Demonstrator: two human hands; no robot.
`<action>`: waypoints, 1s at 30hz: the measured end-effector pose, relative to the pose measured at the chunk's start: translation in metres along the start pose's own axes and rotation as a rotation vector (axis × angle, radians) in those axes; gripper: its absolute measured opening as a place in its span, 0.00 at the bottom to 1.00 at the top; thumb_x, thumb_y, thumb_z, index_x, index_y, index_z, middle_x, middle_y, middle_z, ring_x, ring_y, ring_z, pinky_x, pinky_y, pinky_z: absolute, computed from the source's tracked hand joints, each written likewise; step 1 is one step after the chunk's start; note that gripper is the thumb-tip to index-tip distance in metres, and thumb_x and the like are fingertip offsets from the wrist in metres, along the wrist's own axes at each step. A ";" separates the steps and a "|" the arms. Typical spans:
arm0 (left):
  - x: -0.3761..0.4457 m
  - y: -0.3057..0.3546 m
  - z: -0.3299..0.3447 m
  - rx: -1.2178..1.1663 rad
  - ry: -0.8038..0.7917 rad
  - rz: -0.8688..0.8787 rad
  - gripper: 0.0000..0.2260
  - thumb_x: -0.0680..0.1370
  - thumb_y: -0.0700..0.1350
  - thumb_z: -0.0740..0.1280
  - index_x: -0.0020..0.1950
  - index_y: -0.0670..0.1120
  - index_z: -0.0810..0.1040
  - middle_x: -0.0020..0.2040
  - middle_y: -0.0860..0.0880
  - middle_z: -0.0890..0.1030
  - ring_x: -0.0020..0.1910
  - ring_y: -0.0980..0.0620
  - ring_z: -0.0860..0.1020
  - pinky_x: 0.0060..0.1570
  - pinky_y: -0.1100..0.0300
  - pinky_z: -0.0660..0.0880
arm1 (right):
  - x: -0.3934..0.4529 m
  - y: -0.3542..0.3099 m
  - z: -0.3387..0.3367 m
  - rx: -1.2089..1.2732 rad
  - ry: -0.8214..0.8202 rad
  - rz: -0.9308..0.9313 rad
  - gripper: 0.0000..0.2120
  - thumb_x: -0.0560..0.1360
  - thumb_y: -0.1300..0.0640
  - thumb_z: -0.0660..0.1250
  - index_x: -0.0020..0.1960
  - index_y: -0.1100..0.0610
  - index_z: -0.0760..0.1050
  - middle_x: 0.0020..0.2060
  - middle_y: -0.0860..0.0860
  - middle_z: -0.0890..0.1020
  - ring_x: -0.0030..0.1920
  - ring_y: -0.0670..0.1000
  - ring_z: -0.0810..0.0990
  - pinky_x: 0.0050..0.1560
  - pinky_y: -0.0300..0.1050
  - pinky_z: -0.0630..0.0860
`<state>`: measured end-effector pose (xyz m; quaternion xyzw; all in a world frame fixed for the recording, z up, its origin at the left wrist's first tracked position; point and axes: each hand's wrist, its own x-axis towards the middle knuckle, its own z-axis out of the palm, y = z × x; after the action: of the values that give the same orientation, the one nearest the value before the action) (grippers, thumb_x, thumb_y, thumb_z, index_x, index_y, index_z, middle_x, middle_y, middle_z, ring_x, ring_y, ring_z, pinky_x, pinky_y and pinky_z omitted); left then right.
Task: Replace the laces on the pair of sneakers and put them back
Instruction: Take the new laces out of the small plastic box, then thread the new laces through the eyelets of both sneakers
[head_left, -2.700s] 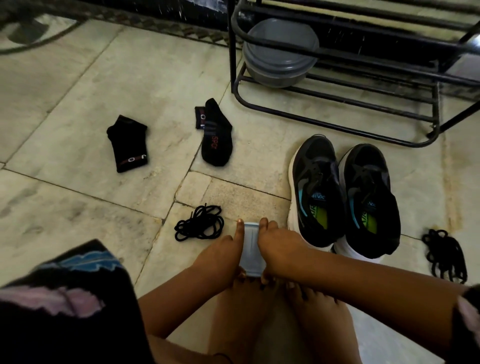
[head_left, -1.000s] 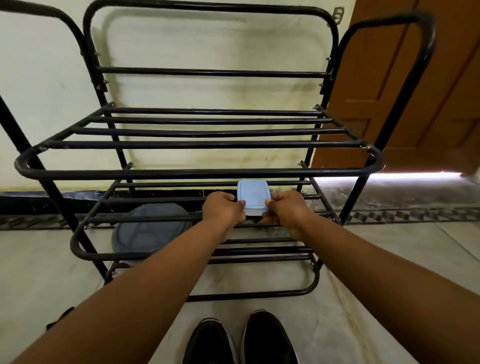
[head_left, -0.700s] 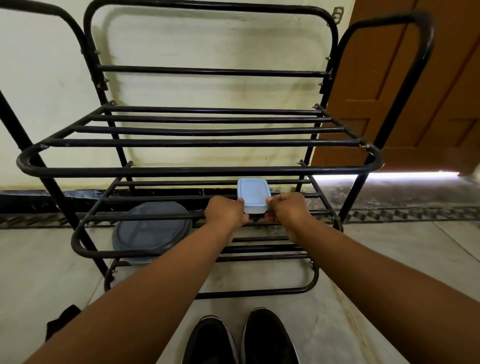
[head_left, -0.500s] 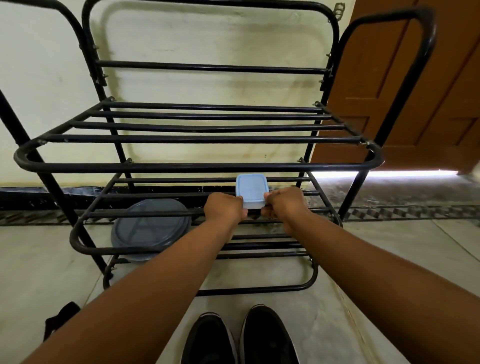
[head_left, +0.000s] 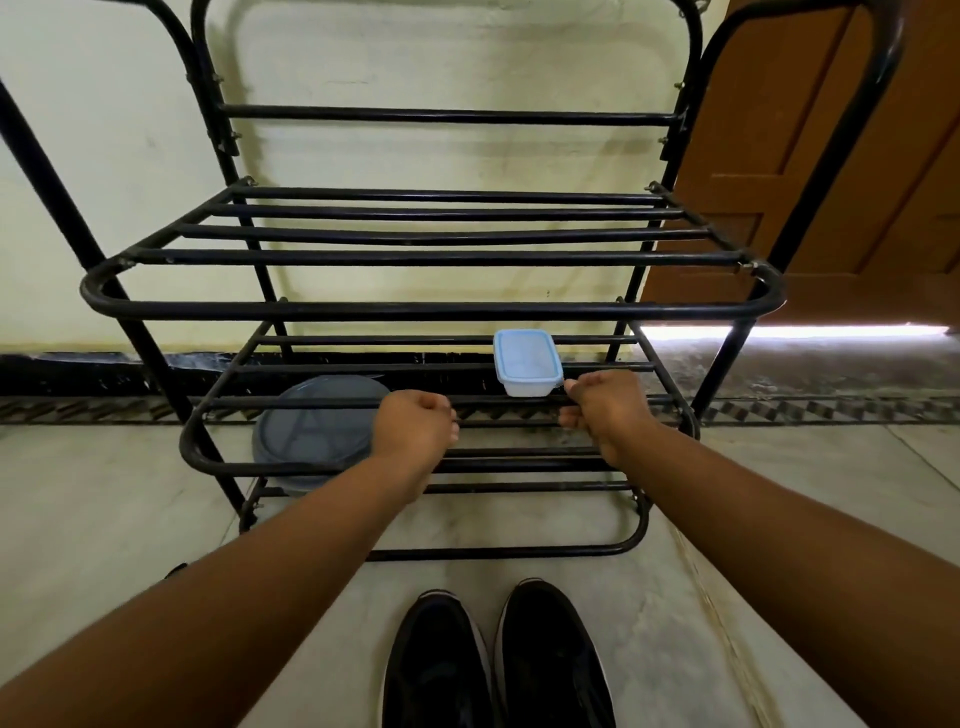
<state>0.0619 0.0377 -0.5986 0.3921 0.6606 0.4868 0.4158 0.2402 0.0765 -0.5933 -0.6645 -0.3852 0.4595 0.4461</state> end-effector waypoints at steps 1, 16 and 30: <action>-0.004 -0.001 -0.011 -0.011 -0.012 0.001 0.09 0.81 0.38 0.60 0.42 0.44 0.74 0.43 0.44 0.79 0.43 0.50 0.79 0.49 0.55 0.79 | -0.003 0.001 -0.002 0.004 0.015 -0.018 0.16 0.78 0.61 0.65 0.64 0.63 0.70 0.42 0.54 0.77 0.37 0.51 0.80 0.51 0.51 0.80; -0.137 -0.068 -0.208 0.111 -0.046 -0.240 0.03 0.78 0.37 0.65 0.46 0.42 0.78 0.40 0.45 0.81 0.38 0.50 0.80 0.37 0.61 0.79 | -0.194 0.077 0.146 -0.460 -0.725 -0.278 0.10 0.72 0.65 0.67 0.33 0.56 0.75 0.28 0.48 0.76 0.32 0.47 0.74 0.38 0.41 0.71; -0.193 -0.203 -0.261 0.408 -0.143 -0.687 0.05 0.73 0.36 0.70 0.48 0.40 0.78 0.41 0.41 0.80 0.34 0.49 0.79 0.32 0.59 0.79 | -0.311 0.209 0.213 -0.703 -0.934 0.313 0.13 0.72 0.66 0.66 0.57 0.65 0.76 0.53 0.60 0.80 0.50 0.58 0.80 0.52 0.51 0.79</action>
<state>-0.1368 -0.2674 -0.7155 0.2560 0.8057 0.1498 0.5126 -0.0292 -0.2225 -0.7461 -0.5486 -0.5669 0.6080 -0.0895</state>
